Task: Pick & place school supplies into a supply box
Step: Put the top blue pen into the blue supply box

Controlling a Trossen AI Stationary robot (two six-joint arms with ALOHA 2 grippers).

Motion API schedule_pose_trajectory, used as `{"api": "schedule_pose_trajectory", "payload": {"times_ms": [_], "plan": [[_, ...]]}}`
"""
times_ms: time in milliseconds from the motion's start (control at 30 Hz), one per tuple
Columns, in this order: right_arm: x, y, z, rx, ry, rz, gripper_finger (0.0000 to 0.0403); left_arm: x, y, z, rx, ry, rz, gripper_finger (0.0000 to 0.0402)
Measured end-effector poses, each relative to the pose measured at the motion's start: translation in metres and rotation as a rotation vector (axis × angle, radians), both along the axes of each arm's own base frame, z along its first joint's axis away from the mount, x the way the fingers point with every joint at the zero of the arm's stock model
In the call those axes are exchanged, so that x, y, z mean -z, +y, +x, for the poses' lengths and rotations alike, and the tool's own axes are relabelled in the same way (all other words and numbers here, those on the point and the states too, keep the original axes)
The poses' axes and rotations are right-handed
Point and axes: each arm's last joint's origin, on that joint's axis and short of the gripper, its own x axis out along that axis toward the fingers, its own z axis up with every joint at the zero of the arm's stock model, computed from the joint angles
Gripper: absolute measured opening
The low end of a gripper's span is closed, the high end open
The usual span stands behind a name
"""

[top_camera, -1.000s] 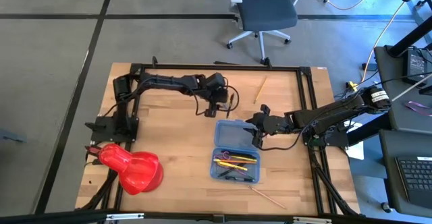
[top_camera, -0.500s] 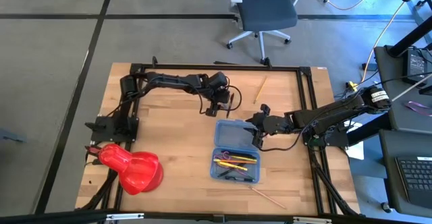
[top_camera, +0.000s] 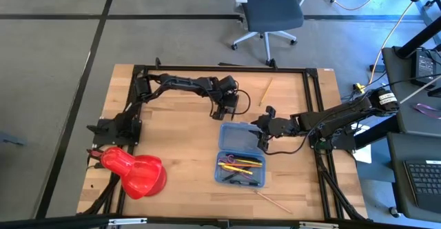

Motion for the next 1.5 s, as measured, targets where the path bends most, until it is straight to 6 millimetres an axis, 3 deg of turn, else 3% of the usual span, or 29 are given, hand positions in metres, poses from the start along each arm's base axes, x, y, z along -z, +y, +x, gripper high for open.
{"api": "schedule_pose_trajectory", "payload": {"times_ms": [300, 833, 1000, 1200, 1500], "plan": [[0.000, 0.000, 0.000, 0.000, 0.004, 0.000, 0.0171, 0.000, -0.002, -0.005, -0.091, 0.073, -0.060, 0.0166], [0.000, 0.000, 0.000, 0.000, 0.006, 0.000, 0.0171, -0.001, -0.009, -0.006, -0.220, 0.122, -0.104, 0.0013], [0.002, 0.000, -0.001, 0.003, 0.021, 0.001, 0.0171, -0.006, -0.011, -0.010, -0.253, 0.143, -0.103, 0.0023], [0.003, 0.000, -0.003, 0.013, 0.036, 0.011, 0.0171, -0.032, -0.020, -0.014, -0.310, 0.122, -0.074, 0.0022], [0.003, -0.003, -0.003, 0.029, 0.039, 0.006, 0.0171, -0.059, -0.061, 0.001, -0.351, 0.048, -0.177, 0.0021]]}}
